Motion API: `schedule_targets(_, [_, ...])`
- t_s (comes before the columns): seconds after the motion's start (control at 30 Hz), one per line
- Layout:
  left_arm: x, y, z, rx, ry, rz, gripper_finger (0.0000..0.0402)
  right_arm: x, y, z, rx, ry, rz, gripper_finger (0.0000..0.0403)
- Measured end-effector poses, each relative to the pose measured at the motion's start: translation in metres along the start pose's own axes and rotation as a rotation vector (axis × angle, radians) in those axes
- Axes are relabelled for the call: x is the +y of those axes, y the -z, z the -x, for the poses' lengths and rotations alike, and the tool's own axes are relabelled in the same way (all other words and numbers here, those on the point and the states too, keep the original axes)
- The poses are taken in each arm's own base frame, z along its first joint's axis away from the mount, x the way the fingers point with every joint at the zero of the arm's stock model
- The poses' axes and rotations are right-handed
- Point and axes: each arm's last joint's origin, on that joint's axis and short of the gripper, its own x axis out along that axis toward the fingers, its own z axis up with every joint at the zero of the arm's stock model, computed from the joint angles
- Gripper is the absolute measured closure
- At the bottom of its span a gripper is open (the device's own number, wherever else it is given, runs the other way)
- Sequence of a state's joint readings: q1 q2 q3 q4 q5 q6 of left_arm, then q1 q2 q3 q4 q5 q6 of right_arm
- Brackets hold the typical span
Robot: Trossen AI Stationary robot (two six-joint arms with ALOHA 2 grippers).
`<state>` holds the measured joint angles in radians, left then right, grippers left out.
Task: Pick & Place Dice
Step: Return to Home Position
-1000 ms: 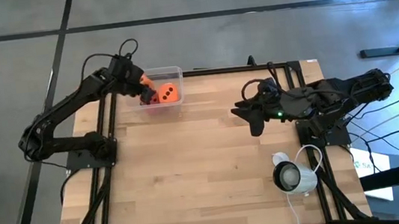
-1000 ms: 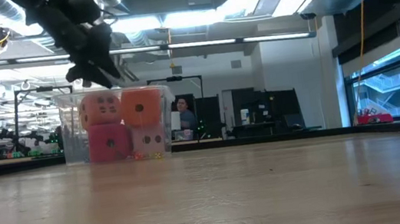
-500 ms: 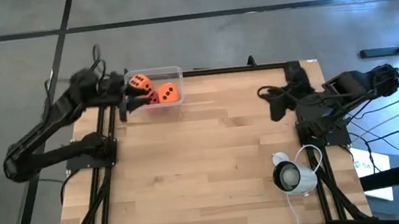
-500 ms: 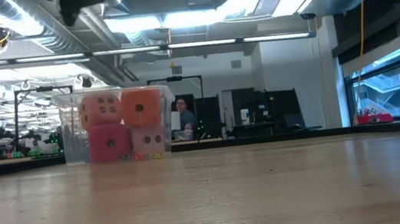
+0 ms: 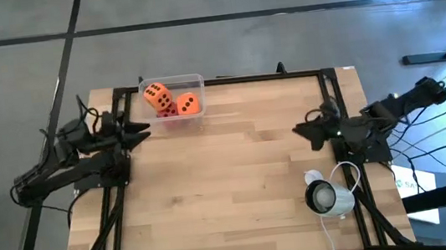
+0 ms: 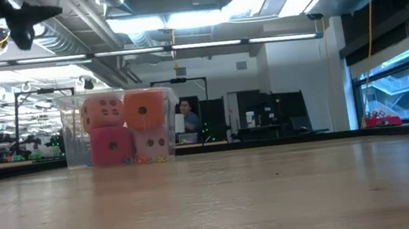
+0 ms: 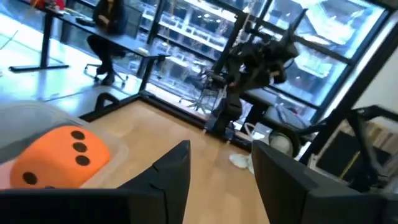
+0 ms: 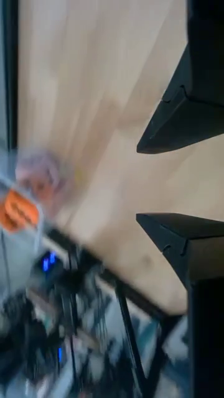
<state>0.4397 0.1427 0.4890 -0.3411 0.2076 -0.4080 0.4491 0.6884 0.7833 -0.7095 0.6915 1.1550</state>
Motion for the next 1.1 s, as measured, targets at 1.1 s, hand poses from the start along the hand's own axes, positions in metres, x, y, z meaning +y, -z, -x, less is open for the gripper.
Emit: schedule_targets(1.1, [0.027,0.115,-0.036,0.189,0.046,-0.12,0.03,-0.088,0.075,-0.062,-0.235,-0.257,0.412,0.0321])
